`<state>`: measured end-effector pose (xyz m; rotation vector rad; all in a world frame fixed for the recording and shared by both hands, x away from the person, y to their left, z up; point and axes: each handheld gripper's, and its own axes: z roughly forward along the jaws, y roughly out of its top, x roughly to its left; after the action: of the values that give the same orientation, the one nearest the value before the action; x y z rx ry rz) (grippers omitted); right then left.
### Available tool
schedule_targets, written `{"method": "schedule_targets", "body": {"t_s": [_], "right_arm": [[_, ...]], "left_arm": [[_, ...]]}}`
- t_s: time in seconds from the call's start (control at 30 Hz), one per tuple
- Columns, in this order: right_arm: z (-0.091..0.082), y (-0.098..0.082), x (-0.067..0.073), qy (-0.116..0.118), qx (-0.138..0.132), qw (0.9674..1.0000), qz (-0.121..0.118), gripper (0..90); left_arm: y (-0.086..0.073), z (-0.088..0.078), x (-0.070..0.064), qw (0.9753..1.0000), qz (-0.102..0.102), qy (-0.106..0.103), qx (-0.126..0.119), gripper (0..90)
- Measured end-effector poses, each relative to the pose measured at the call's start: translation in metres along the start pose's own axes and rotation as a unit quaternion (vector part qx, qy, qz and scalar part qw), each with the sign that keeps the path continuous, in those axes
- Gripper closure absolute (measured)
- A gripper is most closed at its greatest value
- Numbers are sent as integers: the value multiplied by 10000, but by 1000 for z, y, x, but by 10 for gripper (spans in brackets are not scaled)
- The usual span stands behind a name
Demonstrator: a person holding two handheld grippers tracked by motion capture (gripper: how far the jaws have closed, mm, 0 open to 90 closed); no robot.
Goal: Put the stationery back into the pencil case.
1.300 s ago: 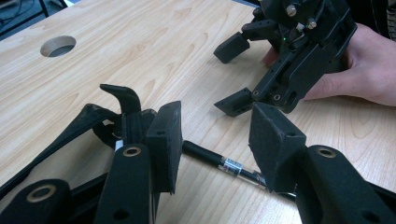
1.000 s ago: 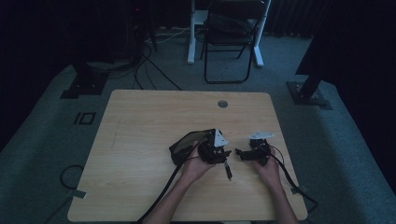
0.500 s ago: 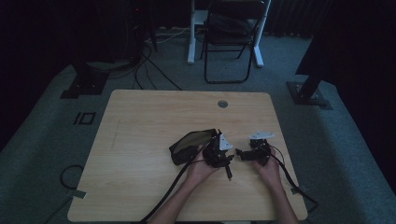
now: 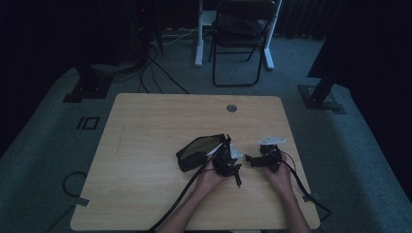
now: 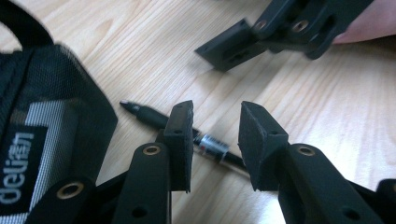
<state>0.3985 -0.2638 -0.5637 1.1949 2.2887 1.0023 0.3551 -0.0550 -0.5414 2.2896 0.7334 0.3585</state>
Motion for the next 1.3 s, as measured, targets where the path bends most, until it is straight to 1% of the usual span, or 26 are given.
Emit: {"method": "schedule_targets", "body": {"t_s": [0.07,0.17,0.37,0.43,0.53,0.73,0.83,1.03,1.07,1.17,1.23,1.3], "right_arm": [[0,0,0,1,-1,10000,1,121],[0,0,0,1,0,10000,1,121],[0,0,0,0,0,10000,0,121],[0,0,0,0,0,10000,0,121],[0,0,0,1,-1,10000,1,121],[0,0,0,1,-2,10000,2,121],[0,0,0,1,4,10000,11,121],[0,0,0,2,2,10000,7,120],[0,0,0,2,2,10000,8,121],[0,0,0,3,3,10000,9,121],[0,0,0,3,1,10000,8,121],[0,0,0,1,-1,10000,-1,121]], "left_arm": [[-2,1,1,10000,-33,20,1,642],[-4,1,1,10000,-29,63,41,631],[-9,2,2,9999,-45,25,119,632],[-9,2,3,9999,-71,-11,116,652],[-9,1,2,9999,-21,-9,142,697],[-11,-1,6,9998,-85,-106,160,780],[-12,-3,8,9997,-98,-130,197,788],[-14,-6,10,9995,-103,-185,249,783],[-16,-8,11,9994,-79,-221,263,779],[-16,-10,11,9991,-62,-260,321,747],[-16,-11,12,9990,-86,-288,345,725],[-17,-11,14,9987,-109,-342,351,723]]}}
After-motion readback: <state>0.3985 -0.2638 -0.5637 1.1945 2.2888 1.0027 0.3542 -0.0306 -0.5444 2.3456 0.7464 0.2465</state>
